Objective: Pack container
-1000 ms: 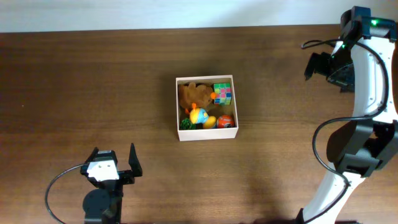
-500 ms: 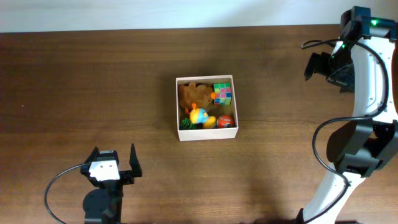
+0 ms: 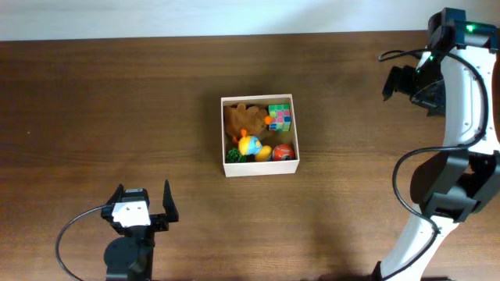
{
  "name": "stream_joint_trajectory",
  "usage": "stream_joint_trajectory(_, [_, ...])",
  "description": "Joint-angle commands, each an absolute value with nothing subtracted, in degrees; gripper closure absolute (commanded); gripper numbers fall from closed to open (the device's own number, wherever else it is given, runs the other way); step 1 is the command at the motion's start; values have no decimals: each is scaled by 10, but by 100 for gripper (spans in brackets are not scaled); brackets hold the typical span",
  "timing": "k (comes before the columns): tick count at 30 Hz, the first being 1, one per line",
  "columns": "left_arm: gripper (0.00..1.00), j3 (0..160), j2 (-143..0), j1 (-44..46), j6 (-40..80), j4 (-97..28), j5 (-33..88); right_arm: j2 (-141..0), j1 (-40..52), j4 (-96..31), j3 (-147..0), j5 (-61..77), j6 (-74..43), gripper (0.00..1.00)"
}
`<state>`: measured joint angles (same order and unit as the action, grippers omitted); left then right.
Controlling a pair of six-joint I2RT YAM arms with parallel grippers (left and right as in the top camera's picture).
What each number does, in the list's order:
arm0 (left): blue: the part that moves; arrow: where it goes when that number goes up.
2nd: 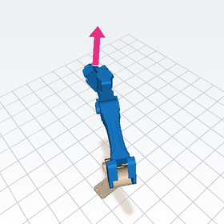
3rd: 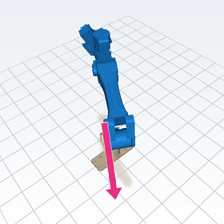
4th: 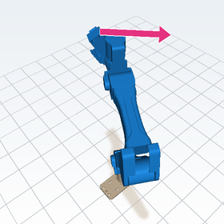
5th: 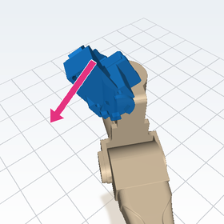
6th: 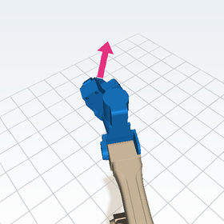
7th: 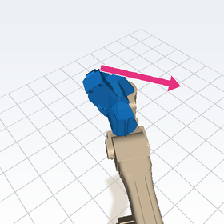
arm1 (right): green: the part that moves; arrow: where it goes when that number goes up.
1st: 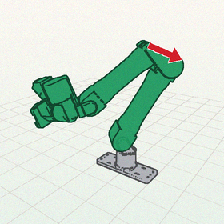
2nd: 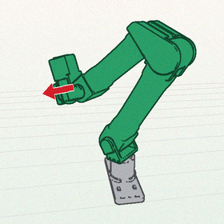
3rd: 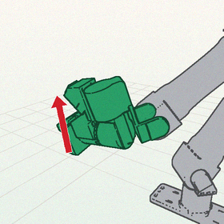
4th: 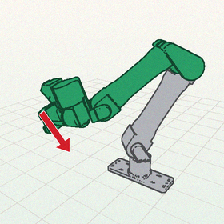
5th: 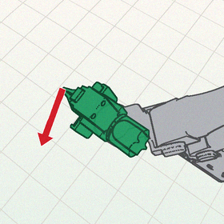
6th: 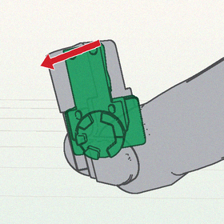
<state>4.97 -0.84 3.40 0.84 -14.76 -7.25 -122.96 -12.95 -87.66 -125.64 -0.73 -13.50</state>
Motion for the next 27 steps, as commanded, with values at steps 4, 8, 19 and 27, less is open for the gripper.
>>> stream_joint_trajectory(4, [1, 46, -3, 31, -3, -145, -68, -1218, -131, -876, -1264, -6, -136, 1])
stream_joint_trajectory(8, [1, 46, -3, 31, -3, -145, -68, -1167, -131, -877, -1264, -6, -136, 1])
stream_joint_trajectory(19, [1, 46, -3, 31, -3, -145, -68, -985, -96, -877, -1264, -6, -136, 1])
stream_joint_trajectory(27, [1, 46, -3, 31, -3, -145, -68, -898, -8, -877, -1251, -6, -136, 1])
